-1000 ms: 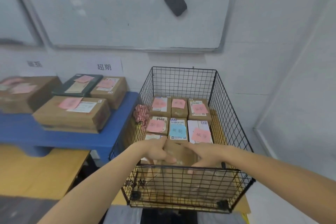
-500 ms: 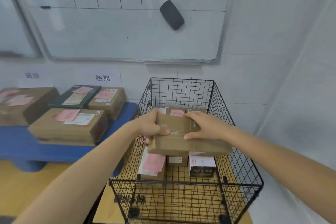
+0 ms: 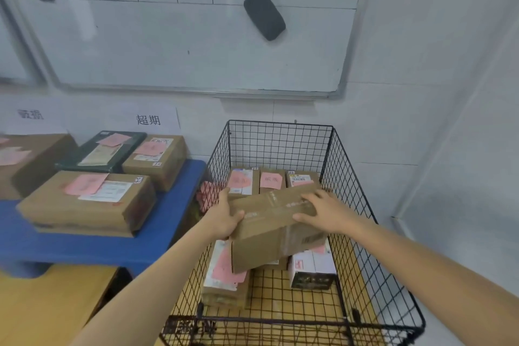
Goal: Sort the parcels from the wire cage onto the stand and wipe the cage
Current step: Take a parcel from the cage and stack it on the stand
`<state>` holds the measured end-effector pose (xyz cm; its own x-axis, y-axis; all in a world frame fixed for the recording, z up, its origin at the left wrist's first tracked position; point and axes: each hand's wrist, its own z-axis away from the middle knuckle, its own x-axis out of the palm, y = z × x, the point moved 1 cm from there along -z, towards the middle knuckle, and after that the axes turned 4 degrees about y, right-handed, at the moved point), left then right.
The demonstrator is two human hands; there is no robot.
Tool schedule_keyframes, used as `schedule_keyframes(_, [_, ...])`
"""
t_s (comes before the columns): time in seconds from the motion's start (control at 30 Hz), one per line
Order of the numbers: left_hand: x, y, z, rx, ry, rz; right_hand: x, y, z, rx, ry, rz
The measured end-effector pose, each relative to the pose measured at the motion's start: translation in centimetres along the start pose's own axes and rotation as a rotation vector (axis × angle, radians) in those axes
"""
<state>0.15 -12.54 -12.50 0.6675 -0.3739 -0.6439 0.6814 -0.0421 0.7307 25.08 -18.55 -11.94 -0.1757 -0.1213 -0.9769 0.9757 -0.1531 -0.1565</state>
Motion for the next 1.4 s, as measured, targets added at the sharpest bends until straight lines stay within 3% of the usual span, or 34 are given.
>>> schedule_keyframes(0.23, [0.7, -1.0, -0.9, 0.018, -0.053, 0.003, -0.2, 0.1, -0.7, 0.107, 0.006, -0.127])
schedule_keyframes(0.5, [-0.9, 0.3, -0.9, 0.097, 0.263, -0.032, -1.2, 0.5, -1.5, 0.047, 0.12, -0.292])
schedule_keyframes(0.7, [1.0, -0.3, -0.4, 0.126, 0.129, -0.198, 1.4, 0.4, -2.0, 0.055, 0.01, -0.324])
schedule_keyframes(0.9, [0.3, 0.3, -1.4, 0.197, 0.148, -0.465, 1.4, 0.4, -2.3, 0.139, 0.161, -0.383])
schedule_keyframes(1.03, [1.1, 0.8, -2.8, 0.261, 0.106, -0.525, 2.1, 0.7, -2.5, 0.175, 0.113, -0.377])
schedule_keyframes(1.27, [2.9, 0.8, -4.6, 0.093, -0.119, -0.612, 3.2, 1.6, -2.6, 0.241, -0.023, -0.335])
schedule_keyframes(1.4, [3.3, 1.2, -4.3, 0.052, -0.115, -0.672, 3.9, 2.2, -3.2, 0.247, 0.02, -0.225])
